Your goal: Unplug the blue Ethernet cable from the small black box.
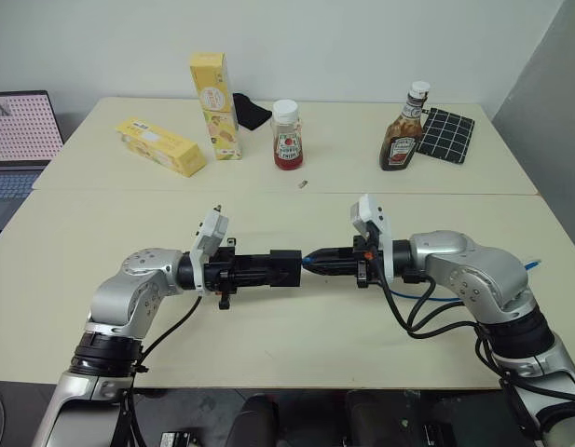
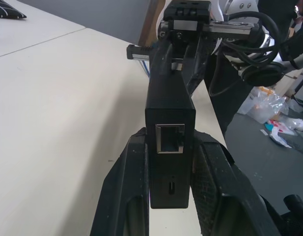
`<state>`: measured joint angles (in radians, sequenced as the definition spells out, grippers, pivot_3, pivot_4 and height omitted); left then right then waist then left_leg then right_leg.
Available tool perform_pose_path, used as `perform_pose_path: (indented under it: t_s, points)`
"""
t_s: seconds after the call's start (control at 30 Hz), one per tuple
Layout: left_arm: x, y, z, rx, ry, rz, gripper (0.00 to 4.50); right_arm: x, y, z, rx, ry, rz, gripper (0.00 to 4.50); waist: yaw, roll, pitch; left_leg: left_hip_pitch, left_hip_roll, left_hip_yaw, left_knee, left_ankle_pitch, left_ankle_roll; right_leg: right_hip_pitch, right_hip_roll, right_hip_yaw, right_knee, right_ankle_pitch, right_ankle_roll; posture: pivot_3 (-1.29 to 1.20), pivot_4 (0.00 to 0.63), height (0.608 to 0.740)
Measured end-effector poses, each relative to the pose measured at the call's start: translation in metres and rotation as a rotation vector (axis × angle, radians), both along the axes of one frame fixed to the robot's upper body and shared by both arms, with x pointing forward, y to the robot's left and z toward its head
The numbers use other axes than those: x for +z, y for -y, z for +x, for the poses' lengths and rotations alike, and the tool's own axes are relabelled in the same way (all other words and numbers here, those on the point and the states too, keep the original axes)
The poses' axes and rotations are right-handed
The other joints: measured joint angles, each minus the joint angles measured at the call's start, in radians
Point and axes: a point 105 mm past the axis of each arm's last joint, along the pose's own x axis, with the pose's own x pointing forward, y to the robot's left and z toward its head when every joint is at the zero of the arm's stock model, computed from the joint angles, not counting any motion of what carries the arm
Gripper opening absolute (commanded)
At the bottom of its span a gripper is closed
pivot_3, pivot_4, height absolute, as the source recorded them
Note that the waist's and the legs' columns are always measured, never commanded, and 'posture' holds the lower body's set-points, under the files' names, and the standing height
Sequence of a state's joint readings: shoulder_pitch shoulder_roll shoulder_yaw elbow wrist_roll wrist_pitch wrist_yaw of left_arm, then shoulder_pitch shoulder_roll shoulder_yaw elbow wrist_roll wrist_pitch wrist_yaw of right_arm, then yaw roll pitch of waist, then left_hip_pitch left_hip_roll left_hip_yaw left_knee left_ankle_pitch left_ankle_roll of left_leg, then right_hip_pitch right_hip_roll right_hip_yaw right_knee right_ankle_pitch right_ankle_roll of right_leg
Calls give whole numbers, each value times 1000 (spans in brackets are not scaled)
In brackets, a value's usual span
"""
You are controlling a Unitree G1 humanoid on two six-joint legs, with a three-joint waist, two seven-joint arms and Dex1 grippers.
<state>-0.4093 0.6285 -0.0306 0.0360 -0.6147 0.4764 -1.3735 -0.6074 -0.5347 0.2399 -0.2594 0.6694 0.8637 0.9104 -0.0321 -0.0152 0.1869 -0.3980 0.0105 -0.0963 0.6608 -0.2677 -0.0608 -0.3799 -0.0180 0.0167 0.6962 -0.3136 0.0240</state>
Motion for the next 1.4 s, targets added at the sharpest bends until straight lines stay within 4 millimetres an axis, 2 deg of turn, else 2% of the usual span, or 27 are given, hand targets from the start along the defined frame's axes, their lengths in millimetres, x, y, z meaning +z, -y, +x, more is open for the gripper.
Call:
perform_pose_path:
  t_s: [0.43, 0.7, 0.77, 0.87, 0.93, 0.97, 1.03, 1.07, 1.17, 1.3, 1.4]
  points:
    - [-6, -2, -13, -43, -9, 12, 783, -5, 2, -7, 80, -55, -24, 61, 0, 0, 0, 0, 0, 0, 0, 0, 0, 0, 0, 0, 0, 0, 0, 0, 150, 740]
    - [-18, -33, -15, 93, -39, 45, 783, -21, 41, 17, -69, -66, -112, 61, 0, 0, 0, 0, 1, 0, 0, 0, 0, 0, 0, 0, 0, 0, 0, 0, 150, 740]
    - [-24, -37, -16, 130, -60, 47, 783, -25, 49, 30, -142, -46, -118, 61, 0, 0, 0, 0, 1, 1, 0, 0, 0, 0, 0, 1, 0, 0, 0, 0, 150, 740]
    - [-26, -43, -14, 208, -66, 50, 783, -38, 57, 83, -438, 73, -117, 61, -5, 0, 0, 1, 0, 2, 0, 0, 0, -1, 0, 2, 2, 0, 0, 0, 150, 740]
    - [-24, -40, -13, 227, -58, 55, 783, -53, 69, 113, -630, 127, -172, 61, -6, 0, 0, 1, 0, 3, 0, 0, 0, -2, 0, 2, 3, 0, 0, 0, 150, 740]
    - [-23, -39, -13, 234, -54, 54, 783, -60, 75, 121, -694, 139, -197, 61, -3, 0, 0, -1, 0, 3, 0, 0, 0, -4, 0, 2, 3, 0, 0, 0, 150, 740]
    - [-25, -40, -12, 256, -62, 61, 783, -64, 82, 130, -752, 167, -218, 774, -1, 0, 0, -3, 1, 4, 0, 0, 0, -6, 0, 3, 2, 0, 0, 0, 150, 740]
    - [-25, -39, -11, 267, -63, 63, 783, -64, 82, 133, -757, 179, -226, 852, -1, 0, 0, -3, 1, 6, 0, 0, 0, -6, -1, 4, 2, 0, 0, 0, 150, 740]
    - [-24, -38, -8, 298, -56, 62, 783, -65, 84, 134, -754, 199, -244, 1710, -1, 0, 0, -2, 1, 8, 0, 0, 0, -6, -2, 6, 1, 0, 0, 0, 150, 740]
    - [-24, -41, 5, 406, -18, 77, 782, -59, 85, 122, -677, 214, -240, 2846, 0, 0, 0, -2, 1, 7, 0, 0, 0, -6, -1, 5, 2, 0, 0, 0, 150, 740]
    - [-22, -47, 23, 535, 73, 72, 782, -42, 84, 101, -549, 250, -236, 3584, 2, 1, 1, -2, 1, 7, 0, 0, 0, -6, -1, 5, 2, 0, 0, 0, 150, 740]
